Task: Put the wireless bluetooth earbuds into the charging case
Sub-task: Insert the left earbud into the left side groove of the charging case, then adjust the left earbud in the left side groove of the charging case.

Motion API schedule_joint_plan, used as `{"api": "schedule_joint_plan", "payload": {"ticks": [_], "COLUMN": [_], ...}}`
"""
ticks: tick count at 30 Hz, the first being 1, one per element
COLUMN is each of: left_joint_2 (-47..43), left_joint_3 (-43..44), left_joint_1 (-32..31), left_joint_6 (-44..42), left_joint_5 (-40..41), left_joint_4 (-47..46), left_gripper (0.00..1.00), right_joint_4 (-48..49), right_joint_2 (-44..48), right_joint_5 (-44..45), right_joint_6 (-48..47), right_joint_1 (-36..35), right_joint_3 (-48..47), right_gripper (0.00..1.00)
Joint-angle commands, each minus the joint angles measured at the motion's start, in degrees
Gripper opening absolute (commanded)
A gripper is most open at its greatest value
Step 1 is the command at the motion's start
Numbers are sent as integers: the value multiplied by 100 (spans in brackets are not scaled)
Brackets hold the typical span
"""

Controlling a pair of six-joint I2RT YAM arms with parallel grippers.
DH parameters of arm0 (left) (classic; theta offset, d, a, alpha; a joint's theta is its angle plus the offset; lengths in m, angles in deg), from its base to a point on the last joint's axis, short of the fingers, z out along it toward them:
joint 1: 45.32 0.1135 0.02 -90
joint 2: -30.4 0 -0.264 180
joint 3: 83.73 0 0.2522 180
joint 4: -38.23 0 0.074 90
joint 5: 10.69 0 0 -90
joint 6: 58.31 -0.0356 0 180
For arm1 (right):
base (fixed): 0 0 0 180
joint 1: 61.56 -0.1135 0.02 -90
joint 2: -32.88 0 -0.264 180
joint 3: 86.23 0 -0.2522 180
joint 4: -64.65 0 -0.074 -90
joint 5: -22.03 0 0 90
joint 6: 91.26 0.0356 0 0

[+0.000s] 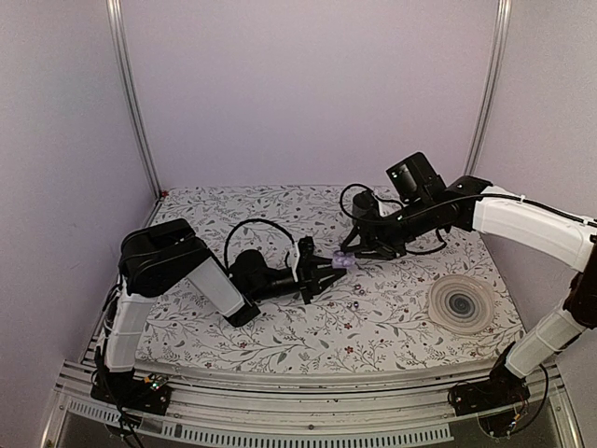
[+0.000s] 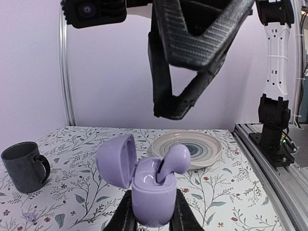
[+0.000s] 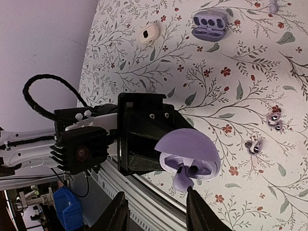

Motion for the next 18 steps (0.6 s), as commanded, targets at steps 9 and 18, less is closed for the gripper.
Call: {"api": "schedule_joint_plan", "payload": {"ticks": [9,18], "left_joint_2": [-150,-150], "left_joint_3": [-23,-24], "left_joint_1": [-35,-41], "left_joint_6": [188,215], "left_joint_5": [30,33], "left_joint_4": [-1680,-1675], "left_gripper": [0,0], "right_joint_4": [-68,-157], "right_joint_2": [-151,-183], "right_joint_5": [356,580], "right_joint_6": [-601,-568], "right_joint_1": [-281,-300], "right_joint_3": [-6,38], "right_gripper": [49,49]}}
